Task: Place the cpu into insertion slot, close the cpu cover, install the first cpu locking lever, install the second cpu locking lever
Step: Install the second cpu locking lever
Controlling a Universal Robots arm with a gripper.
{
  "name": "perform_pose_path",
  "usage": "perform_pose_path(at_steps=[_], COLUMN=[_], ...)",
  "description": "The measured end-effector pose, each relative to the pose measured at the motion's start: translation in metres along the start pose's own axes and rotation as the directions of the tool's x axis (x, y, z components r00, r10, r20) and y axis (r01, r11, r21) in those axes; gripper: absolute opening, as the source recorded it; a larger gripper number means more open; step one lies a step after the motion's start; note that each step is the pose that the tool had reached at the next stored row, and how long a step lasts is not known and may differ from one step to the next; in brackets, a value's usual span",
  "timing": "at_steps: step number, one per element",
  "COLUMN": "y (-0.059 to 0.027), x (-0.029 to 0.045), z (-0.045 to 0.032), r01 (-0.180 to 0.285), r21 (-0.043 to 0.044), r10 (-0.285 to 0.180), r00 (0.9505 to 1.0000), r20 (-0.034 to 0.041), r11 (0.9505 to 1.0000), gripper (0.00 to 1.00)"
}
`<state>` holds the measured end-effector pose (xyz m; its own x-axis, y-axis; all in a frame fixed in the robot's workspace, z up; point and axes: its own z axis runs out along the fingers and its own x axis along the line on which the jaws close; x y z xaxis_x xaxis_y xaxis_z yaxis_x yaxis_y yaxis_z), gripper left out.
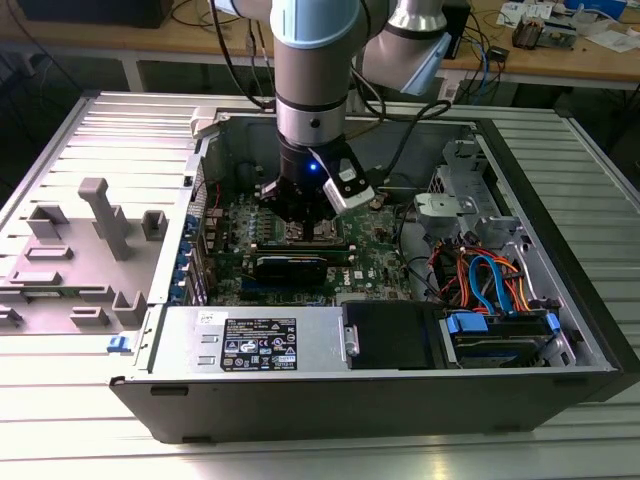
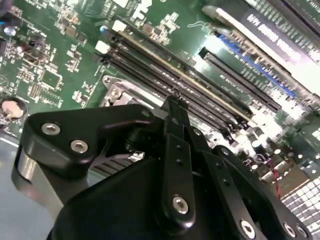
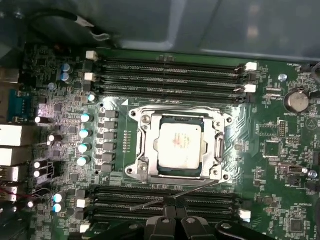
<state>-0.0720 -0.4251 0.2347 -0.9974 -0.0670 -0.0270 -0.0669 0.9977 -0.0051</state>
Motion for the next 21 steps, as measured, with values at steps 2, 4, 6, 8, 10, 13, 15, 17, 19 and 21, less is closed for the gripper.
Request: perform_pose_path(at_steps=[2, 4, 6, 8, 10, 13, 15, 17, 19, 21], y=[-0.0006, -0.0009, -0.0008, -0.0009, -0.0009, -0.0009, -0.0008, -0.0008, -0.0007, -0.0007], x=[0.0045, 0.0069, 0.0072, 0.0073, 0.0073, 0.0073, 0.0077, 0.0086, 0.0095, 0.0095], z=[0.0002, 0.0004, 0.0004, 0.0004, 0.0004, 0.0004, 0.0004, 0.0002, -0.0013, -0.0054], r01=[0.0, 0.0, 0.0, 0.0, 0.0, 0.0, 0.0, 0.0, 0.0, 0.0], r21=[-0.0009, -0.0028, -0.0032, -0.003, -0.0029, -0.0027, -0.0027, -0.0028, -0.0028, -0.0026], r10=[0.0, 0.0, 0.0, 0.0, 0.0, 0.0, 0.0, 0.0, 0.0, 0.0], r00=[1.0, 1.0, 1.0, 1.0, 1.0, 1.0, 1.0, 1.0, 1.0, 1.0], r20=[0.0, 0.0001, 0.0002, 0.0001, 0.0001, 0.0001, 0.0002, 0.0004, 0.0012, 0.0024], r11=[1.0, 1.0, 1.0, 1.0, 1.0, 1.0, 1.0, 1.0, 1.0, 1.0], gripper=[0.11, 0.11, 0.11, 0.11, 0.11, 0.11, 0.11, 0.11, 0.11, 0.11])
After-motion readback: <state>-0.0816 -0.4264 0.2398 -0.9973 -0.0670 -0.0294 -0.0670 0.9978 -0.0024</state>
